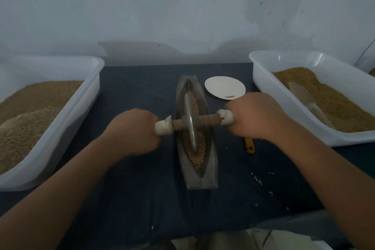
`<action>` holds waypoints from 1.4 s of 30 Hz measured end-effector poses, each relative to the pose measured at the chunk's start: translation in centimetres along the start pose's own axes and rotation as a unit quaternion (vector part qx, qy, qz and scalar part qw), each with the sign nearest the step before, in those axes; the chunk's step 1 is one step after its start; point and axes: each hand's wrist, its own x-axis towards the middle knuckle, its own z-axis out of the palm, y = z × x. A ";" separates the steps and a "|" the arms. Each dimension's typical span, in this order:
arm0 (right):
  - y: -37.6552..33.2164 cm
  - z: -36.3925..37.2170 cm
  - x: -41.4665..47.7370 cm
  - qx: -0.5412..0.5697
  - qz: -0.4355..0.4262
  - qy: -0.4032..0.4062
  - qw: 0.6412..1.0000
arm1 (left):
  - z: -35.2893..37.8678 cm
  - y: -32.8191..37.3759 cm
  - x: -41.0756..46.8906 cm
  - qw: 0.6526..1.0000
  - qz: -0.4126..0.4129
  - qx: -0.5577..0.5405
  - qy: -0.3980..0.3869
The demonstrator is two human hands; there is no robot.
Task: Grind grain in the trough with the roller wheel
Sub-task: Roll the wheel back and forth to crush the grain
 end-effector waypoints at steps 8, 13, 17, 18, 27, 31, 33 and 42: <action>0.8 2.1 6.3 -0.050 0.108 0.021 0.993 | -2.9 1.7 7.5 0.994 -0.045 0.057 0.078; 0.8 1.7 2.5 -0.001 0.089 -0.050 0.995 | -2.8 1.8 3.4 0.995 0.013 0.078 0.053; 0.6 1.2 -1.9 0.000 0.025 0.002 1.000 | -1.7 1.3 -0.2 0.995 0.048 0.081 0.036; 0.7 1.5 -1.5 0.003 0.034 0.000 0.999 | -1.8 1.3 0.3 0.995 0.043 0.082 0.038; 0.9 3.2 4.2 0.024 0.144 -0.021 0.989 | -5.1 3.0 7.2 0.993 -0.001 0.106 0.043; 0.6 1.8 -0.6 -0.034 0.042 0.029 0.998 | -3.1 1.9 1.5 0.996 0.038 0.078 0.017; 0.2 1.2 -2.3 -0.036 -0.004 0.065 0.997 | -1.9 1.4 -0.6 0.996 0.042 0.068 0.027; 0.5 2.3 5.9 -0.010 0.140 0.027 0.990 | -3.1 1.7 7.6 0.990 -0.024 0.099 0.102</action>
